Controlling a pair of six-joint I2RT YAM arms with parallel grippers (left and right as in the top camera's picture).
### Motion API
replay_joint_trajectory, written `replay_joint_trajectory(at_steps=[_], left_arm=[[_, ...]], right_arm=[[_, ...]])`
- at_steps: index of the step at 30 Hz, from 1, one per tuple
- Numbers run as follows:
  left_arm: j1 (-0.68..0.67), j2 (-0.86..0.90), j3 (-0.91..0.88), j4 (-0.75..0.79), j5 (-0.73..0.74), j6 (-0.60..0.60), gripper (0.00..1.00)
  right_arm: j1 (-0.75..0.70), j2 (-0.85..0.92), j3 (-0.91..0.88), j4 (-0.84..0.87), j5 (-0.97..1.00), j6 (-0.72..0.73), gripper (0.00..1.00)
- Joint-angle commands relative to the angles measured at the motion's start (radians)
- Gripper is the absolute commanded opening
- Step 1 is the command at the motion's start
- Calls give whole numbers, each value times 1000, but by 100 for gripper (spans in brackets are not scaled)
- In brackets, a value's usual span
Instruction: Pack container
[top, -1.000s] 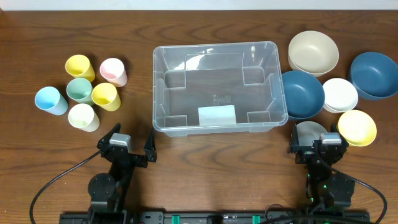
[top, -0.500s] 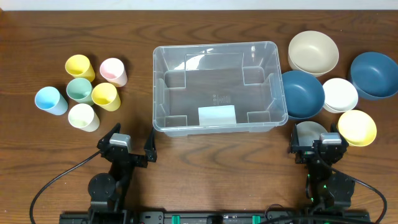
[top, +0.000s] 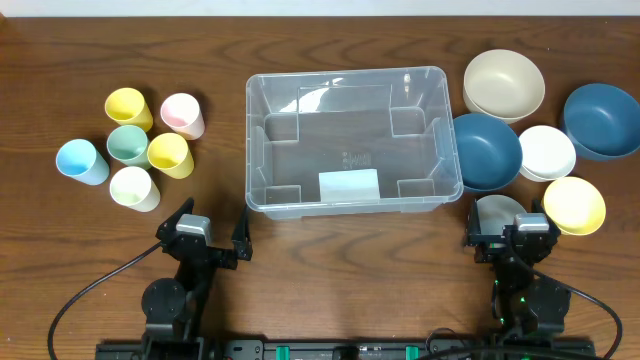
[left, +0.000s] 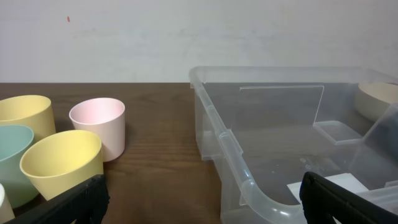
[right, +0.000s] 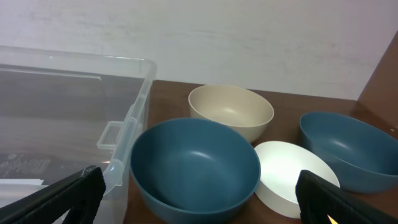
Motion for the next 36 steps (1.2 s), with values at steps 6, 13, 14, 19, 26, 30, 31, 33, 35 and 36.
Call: replay_joint_trajectory(at_steps=[6,13,14,19,26,30,31,33,35,36], left_arm=[[-4,-6,-18,-33,11,14,98],[-4,-6,-18,-33,11,14,98],[-4,-6,-18,-33,11,14,98],[-4,-6,-18,-33,11,14,98],[-4,-6,-18,-33,11,14,98],[-4,-6,-18,-33,11,14,98],[-4,-6,-18,-33,11,14,98],[-4,-6,-18,-33,11,14,98],[-4,-6,-18,-33,11,14,98],[-4,-6,-18,-33,11,14,98]], right_arm=[[13,-3,-2,-4,0,-13,99],[13,-3,-2,-4,8,-14,99],[13,-3,-2,-4,19,-14,99],[13,-3,-2,-2,-1,-13,99],[13,-3,3,40,-8,-13,99],[13,-2,85,-24,-8,-35,99],[13,-2,126,-55,-8,-45,99],[13,2,218,-117,-8,-47,99],[13,24,335,-189,-9,-47,99],[13,32,361,-205,-11,-47,99]])
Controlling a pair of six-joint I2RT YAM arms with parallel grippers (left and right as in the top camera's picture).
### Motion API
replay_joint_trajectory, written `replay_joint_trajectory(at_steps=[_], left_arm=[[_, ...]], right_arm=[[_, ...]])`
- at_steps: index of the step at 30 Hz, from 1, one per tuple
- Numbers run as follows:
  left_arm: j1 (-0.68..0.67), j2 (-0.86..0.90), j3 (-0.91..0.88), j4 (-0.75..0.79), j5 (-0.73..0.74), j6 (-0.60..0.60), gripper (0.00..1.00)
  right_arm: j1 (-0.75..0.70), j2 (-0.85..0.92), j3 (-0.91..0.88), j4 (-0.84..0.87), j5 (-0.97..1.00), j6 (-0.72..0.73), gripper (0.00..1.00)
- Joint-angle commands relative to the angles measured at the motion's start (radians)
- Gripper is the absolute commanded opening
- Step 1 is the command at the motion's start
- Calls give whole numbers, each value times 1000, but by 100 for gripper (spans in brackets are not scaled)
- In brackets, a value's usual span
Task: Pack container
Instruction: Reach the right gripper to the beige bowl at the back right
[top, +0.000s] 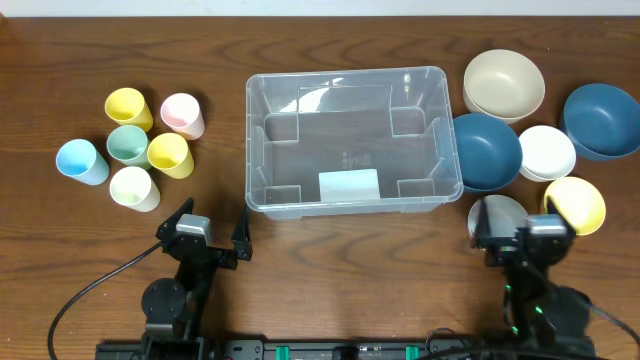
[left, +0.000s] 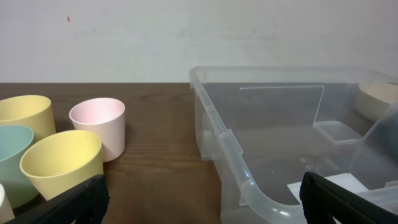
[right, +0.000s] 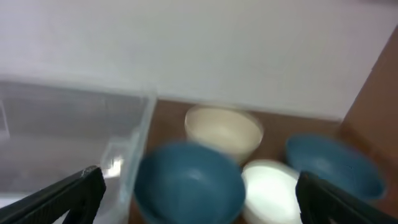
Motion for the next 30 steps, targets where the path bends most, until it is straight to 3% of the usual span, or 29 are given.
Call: replay_joint_trajectory(at_steps=[1,4,12,16,19,24,27,30], left_arm=[[-4,-6,-18,-33,11,14,98],[-4,-6,-18,-33,11,14,98],[-4,-6,-18,-33,11,14,98],[-4,-6,-18,-33,11,14,98],[-4,-6,-18,-33,11,14,98],[-4,-6,-18,-33,11,14,98],[-4,-6,-18,-33,11,14,98],[-4,-6,-18,-33,11,14,98]], right_arm=[[13,40,192,-66,-21,-20,99],[13,137,376,-221,-71,-16,99],[13,624,923,-721,-212,32,99],[13,791,1109,-906,-383,48,99],[13,858,1153,-981,-518,48,99],[13,903,1153,-1004,-580,48,99],[13,918,1153,-1004,-459,86,99],[13,929,1153,-1007,-201,266,96]])
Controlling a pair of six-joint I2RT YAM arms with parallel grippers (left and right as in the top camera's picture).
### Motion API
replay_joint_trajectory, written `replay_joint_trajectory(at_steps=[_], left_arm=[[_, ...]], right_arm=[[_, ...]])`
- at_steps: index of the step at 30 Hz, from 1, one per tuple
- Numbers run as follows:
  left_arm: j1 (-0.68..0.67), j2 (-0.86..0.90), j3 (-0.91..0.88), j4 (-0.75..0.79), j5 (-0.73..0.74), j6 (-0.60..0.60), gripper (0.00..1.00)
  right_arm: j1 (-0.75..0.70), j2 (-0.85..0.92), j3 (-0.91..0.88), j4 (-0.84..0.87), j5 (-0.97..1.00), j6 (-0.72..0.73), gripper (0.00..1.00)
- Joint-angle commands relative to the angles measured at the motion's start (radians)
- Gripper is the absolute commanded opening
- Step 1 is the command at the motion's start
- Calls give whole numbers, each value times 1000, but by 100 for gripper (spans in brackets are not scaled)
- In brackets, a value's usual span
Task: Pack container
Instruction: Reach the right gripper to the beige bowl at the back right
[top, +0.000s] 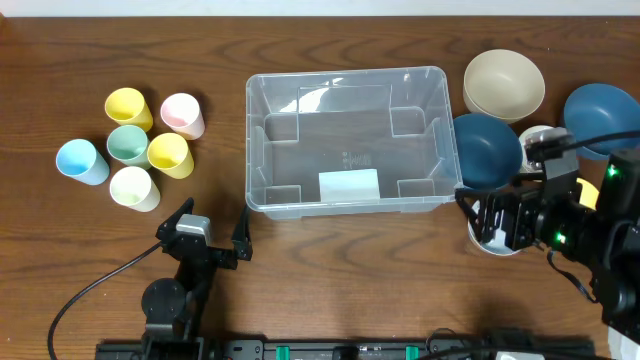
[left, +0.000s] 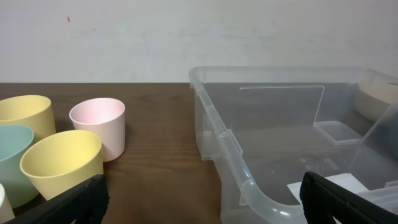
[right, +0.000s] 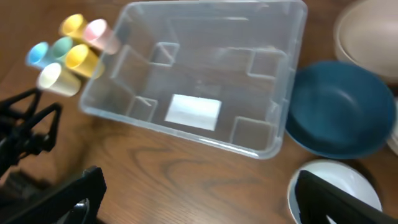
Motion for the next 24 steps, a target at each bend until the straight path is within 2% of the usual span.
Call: replay_joint_trajectory(at_steps=[1,4,11,18,24], left_arm=[[-4,-6,-18,-33,11,14,98],[-4,-6,-18,-33,11,14,98],[-4,-6,-18,-33,11,14,98],[-4,-6,-18,-32,11,14,98],[-4,-6,-18,-33,11,14,98]], right_arm=[[13,14,22,-7,326,233,96],[13,37,22,-3,518,349,96],[12,176,21,34,726,504,96],[-32,378,21,133,716,478,97],[-142,533,21,244,557,451,96]])
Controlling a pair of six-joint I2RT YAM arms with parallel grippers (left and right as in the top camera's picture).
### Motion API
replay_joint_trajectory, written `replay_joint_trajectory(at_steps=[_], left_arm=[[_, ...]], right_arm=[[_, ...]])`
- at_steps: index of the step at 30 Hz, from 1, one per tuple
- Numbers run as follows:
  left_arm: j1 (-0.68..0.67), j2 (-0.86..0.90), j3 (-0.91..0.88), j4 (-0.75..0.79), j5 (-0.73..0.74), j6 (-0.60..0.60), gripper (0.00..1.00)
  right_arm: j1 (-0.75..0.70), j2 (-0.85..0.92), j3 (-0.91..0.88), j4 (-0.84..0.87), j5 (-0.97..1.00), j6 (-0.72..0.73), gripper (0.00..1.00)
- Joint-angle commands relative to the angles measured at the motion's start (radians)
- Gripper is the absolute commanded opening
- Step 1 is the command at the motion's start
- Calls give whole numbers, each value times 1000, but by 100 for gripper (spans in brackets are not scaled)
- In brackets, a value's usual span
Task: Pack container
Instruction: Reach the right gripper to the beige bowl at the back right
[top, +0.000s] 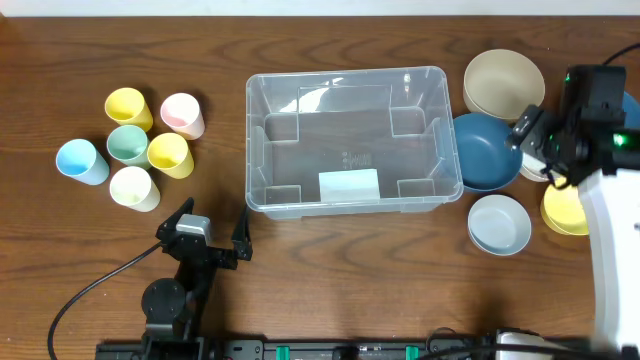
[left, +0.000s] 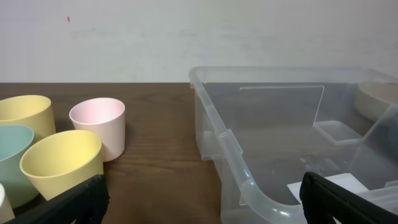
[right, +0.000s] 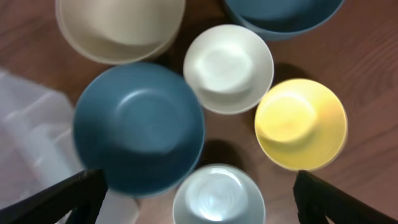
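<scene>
The clear plastic container (top: 345, 76) stands empty mid-table, and its near corner (left: 230, 146) shows in the left wrist view. Several pastel cups (top: 140, 145) cluster to its left. To its right are a beige bowl (right: 118, 25), two dark blue bowls (right: 138, 127), a white one (right: 228, 67), a yellow one (right: 300, 123) and a pale grey-blue one (right: 217, 196). My right gripper (right: 199, 208) hangs open high above these bowls, looking straight down, holding nothing. My left gripper (left: 202, 208) rests open at the table's front, between cups and container.
A white label (top: 348, 185) lies on the container's floor. The right arm (top: 590, 110) covers part of the white and far dark blue bowls from above. The left arm's base and cable (top: 170, 295) sit at the front edge.
My right arm has moved from low over the pale grey-blue bowl to higher and further back. Its camera now looks straight down on the bowls instead of slanting at the container. Left arm unchanged.
Both grippers first rested open at the table's front edge, the right one facing the bowls. The right wrist view then blurred as that arm lifted. Later it looked down over the container and bowls, and now hangs above the bowl cluster. No object has moved.
</scene>
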Motion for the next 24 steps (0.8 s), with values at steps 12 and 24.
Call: replay_joint_trajectory(at_steps=[12,24], left_arm=[[-4,-6,-18,-33,11,14,98],[-4,-6,-18,-33,11,14,98]], right_arm=[[-158,254,16,323,-385,-213,88],[-154,444,16,499,-346,-152,79]])
